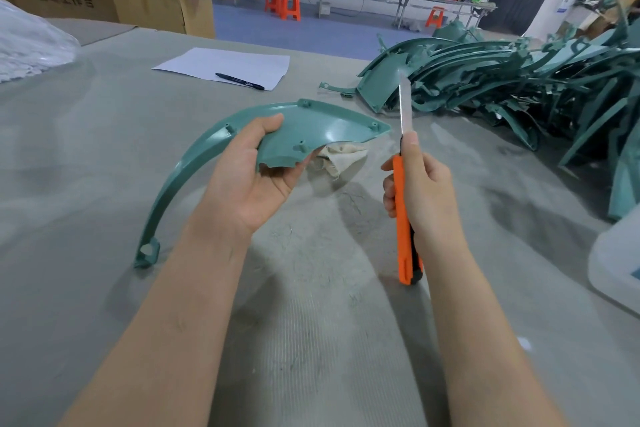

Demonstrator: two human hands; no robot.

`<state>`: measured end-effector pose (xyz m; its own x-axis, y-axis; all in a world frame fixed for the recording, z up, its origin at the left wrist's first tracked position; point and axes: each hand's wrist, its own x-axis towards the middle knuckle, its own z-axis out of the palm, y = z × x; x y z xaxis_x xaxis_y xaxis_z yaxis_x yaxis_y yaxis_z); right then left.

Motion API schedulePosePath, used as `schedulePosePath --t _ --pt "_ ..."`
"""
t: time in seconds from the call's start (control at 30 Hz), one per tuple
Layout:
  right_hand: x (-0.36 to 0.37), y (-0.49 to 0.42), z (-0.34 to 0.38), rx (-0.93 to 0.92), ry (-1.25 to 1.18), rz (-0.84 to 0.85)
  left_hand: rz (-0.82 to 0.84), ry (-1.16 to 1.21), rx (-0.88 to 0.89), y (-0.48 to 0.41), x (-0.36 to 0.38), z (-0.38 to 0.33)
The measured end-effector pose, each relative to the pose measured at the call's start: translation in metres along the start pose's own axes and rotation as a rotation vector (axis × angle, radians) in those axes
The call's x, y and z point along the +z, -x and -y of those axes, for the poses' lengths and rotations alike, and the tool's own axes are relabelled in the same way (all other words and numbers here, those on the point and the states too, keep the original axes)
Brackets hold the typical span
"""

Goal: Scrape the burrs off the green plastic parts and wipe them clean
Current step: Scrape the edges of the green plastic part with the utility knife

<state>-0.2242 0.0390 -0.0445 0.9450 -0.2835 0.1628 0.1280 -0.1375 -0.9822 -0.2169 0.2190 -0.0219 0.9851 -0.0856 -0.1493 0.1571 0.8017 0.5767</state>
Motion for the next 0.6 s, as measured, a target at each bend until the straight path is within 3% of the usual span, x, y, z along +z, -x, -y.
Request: schedulePosePath --t 0.23,0.6 --pt "0.004 0.001 -0.001 -0.043 0.014 0.007 0.074 0.047 -0.047 0.002 0.002 0.000" --pt "0.016 0.012 0.004 -0.110 0.028 0.131 0.033 0.059 -0.020 0.001 0.004 -0.001"
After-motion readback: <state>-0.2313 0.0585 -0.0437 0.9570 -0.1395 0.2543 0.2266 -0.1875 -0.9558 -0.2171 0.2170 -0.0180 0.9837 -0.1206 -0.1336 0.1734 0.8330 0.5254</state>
